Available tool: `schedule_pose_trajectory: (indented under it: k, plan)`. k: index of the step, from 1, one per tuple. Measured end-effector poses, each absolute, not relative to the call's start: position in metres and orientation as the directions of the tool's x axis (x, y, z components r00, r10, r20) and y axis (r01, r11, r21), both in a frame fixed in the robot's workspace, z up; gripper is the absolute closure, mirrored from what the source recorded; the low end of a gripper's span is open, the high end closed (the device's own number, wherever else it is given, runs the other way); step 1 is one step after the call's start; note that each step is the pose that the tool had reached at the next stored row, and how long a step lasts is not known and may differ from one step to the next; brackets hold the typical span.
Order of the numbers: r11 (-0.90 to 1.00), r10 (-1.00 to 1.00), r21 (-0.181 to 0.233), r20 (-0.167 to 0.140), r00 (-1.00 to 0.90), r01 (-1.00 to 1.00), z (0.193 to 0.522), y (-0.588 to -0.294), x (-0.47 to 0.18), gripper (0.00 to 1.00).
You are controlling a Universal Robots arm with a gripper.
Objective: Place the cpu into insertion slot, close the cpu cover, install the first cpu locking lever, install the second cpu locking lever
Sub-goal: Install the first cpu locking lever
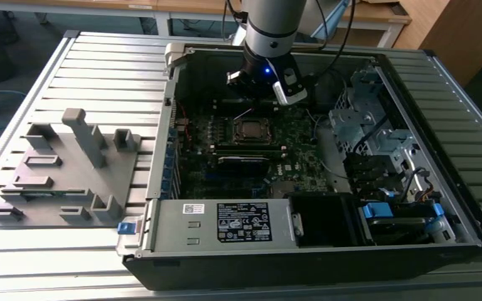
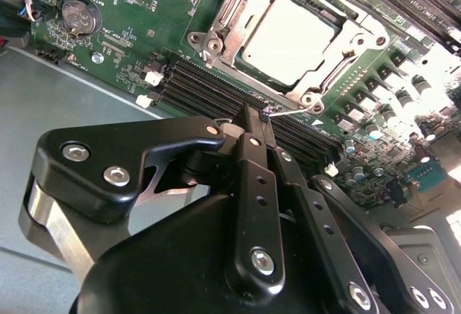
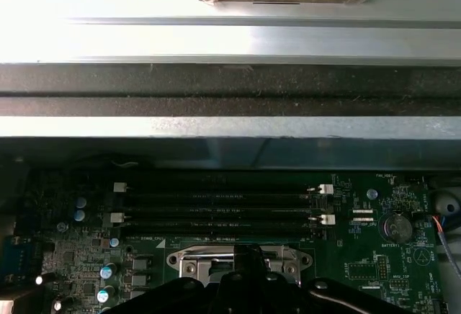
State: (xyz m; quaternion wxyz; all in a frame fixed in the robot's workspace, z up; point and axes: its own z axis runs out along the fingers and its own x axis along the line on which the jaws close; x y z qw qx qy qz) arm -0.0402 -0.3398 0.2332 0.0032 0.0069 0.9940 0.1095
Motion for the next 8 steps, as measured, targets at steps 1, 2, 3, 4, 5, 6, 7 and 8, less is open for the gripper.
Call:
schedule_pose_trajectory:
  k: [1,2,3,4,5,6,7,8]
  plan:
    - [0.976,0.014,0.217,-0.005,-1.000,0.013,0.2329,-0.3398,-0.0402,0.90]
    - [0.976,0.014,0.216,-0.005,-1.000,0.013,0.2328,-0.3398,-0.0403,0.90]
    - [0.977,0.014,0.215,-0.005,-1.000,0.013,0.2326,-0.3399,-0.0403,0.90]
    - [0.977,0.014,0.214,-0.005,-1.000,0.013,0.2323,-0.3398,-0.0403,0.90]
    - [0.977,0.014,0.214,-0.005,-1.000,0.013,0.2320,-0.3398,-0.0403,0.90]
    - [0.977,0.014,0.213,-0.005,-1.000,0.013,0.2316,-0.3398,-0.0403,0.90]
    - [0.977,0.015,0.213,-0.005,-1.000,0.013,0.2314,-0.3398,-0.0403,0.90]
    - [0.977,0.016,0.213,-0.005,-1.000,0.015,0.2312,-0.3397,-0.0403,0.90]
